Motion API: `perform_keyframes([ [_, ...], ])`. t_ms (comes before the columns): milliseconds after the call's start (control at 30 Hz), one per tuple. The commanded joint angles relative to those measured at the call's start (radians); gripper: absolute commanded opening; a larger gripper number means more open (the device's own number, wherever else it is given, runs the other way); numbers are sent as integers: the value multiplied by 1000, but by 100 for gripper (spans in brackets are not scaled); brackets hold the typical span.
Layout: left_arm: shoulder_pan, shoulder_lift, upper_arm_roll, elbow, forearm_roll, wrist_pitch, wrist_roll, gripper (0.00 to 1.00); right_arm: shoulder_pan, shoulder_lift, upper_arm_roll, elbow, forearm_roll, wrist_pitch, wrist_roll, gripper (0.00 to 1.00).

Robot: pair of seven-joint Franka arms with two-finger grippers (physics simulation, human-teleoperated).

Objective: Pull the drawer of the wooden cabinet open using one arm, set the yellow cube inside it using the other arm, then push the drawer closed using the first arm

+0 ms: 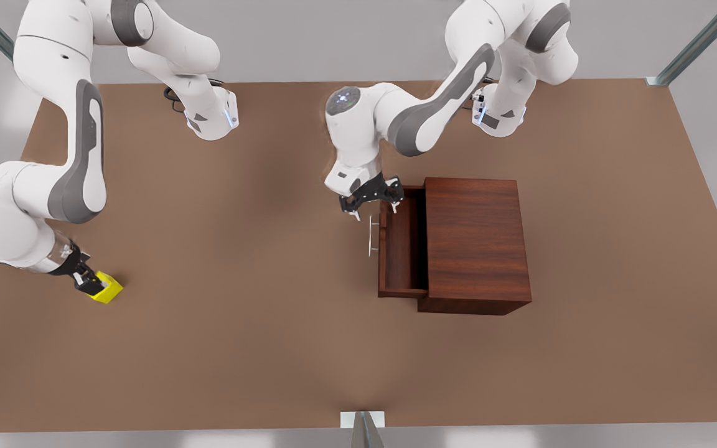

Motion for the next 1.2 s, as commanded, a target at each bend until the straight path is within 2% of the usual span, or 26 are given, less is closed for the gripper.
perform_keyframes([
  [0, 215, -79, 2, -1, -256, -271, 583, 100, -17, 48, -1, 17, -1, 65, -8, 100],
  [33, 393, -106, 2, -4, -379, -311, 746, 100, -18, 83, -1, 17, -1, 108, -20, 100],
  [67, 559, -190, 2, -68, -471, -309, 856, 100, -31, 112, -1, 23, 0, 136, -28, 100],
  [100, 639, -405, 10, -379, -524, -56, 858, 100, -46, 144, -1, 51, 0, 136, -51, 100],
  [133, 639, -373, 12, -333, -458, -43, 852, 100, -67, 166, -1, 63, 4, 142, -85, 100],
  [167, 676, -280, 22, -149, -439, -170, 858, 100, -78, 184, -1, 68, 7, 142, -116, 100],
  [200, 690, -185, 29, -1, -413, -261, 887, 100, -83, 200, -1, 68, 7, 144, -136, 100],
  [233, 699, -140, 44, 69, -390, -345, 943, 100, -107, 214, -1, 68, 7, 144, -163, 100],
  [267, 708, -137, 41, 65, -380, -351, 1065, 100, -130, 217, 1, 68, 10, 160, -212, 100],
  [300, 733, -186, 45, -13, -411, -328, 1110, 100, -152, 238, 1, 68, 8, 162, -281, 100],
  [433, 731, -191, 42, -12, -410, -319, 1045, 100, -199, 281, 39, 68, -4, 200, -412, 100],
  [467, 733, -189, 42, -12, -410, -319, 1047, 100, -225, 301, 80, 68, -32, 196, -412, 100],
  [533, 743, -186, 42, -4, -410, -319, 1050, 100, -371, 329, 280, 55, -230, 177, -412, 100],
  [567, 740, -186, 42, -4, -412, -318, 1050, 100, -399, 335, 312, 54, -265, 177, -412, 100],
  [700, 748, -192, 45, -16, -416, -359, 1097, 100, -456, 346, 349, 34, -319, 177, -430, 100],
  [767, 737, -186, 39, -15, -360, -348, 1088, 100, -547, 350, 413, 16, -331, 179, -476, 100],
  [967, 737, -165, 41, -7, -303, -310, 1048, 100, -664, 421, 544, 9, -380, 193, -498, 100],
  [1167, 740, -165, 41, -6, -300, -310, 1057, 100, -693, 434, 568, -1, -446, 193, -491, 100],
])
